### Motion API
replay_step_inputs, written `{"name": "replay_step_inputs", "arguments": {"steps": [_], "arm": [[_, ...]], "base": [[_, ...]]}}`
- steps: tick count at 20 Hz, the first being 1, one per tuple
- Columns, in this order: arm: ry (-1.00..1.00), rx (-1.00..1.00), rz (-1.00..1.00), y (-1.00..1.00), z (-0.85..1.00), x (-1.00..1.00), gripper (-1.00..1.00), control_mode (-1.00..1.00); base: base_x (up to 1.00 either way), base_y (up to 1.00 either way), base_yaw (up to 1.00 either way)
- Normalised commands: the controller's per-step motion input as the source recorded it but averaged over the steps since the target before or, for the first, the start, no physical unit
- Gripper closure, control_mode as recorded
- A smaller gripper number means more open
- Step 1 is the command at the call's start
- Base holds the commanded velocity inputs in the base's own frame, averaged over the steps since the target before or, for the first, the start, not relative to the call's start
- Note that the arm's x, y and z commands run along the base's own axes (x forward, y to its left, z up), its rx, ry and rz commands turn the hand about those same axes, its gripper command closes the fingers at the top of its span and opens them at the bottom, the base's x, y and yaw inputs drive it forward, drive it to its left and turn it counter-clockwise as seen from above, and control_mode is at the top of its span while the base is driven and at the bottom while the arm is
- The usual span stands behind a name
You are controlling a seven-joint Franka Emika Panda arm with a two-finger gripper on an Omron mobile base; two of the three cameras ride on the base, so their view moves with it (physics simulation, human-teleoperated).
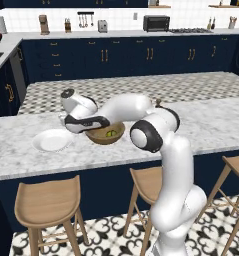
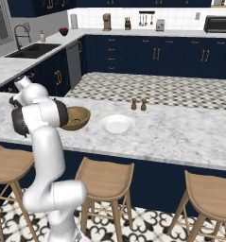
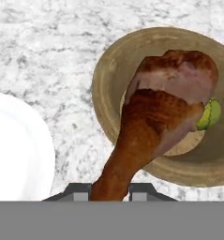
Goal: Pick the chicken drumstick and lime from their plates and place them in the bowl. Then put the bowl in the fridge.
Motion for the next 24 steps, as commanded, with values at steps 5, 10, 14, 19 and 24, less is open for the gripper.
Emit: {"name": "replay_step_inputs", "arguments": {"steps": [5,10,14,19,24], "arm": [[0.01,0.03,-0.20,-0.93,-0.06,0.78,1.00,-1.00],[0.00,0.00,0.00,-0.48,-0.45,0.78,-1.00,-1.00],[0.01,0.00,-0.01,0.00,0.03,0.17,-1.00,-1.00],[0.12,0.01,-0.07,-0.04,0.38,0.04,-1.00,-1.00],[0.33,0.16,-0.11,-1.00,0.29,-0.29,-1.00,-1.00]], "base": [[0.00,0.00,0.00],[0.00,0.00,0.00],[0.00,0.00,0.00],[0.00,0.00,0.00],[0.00,0.00,0.00]]}}
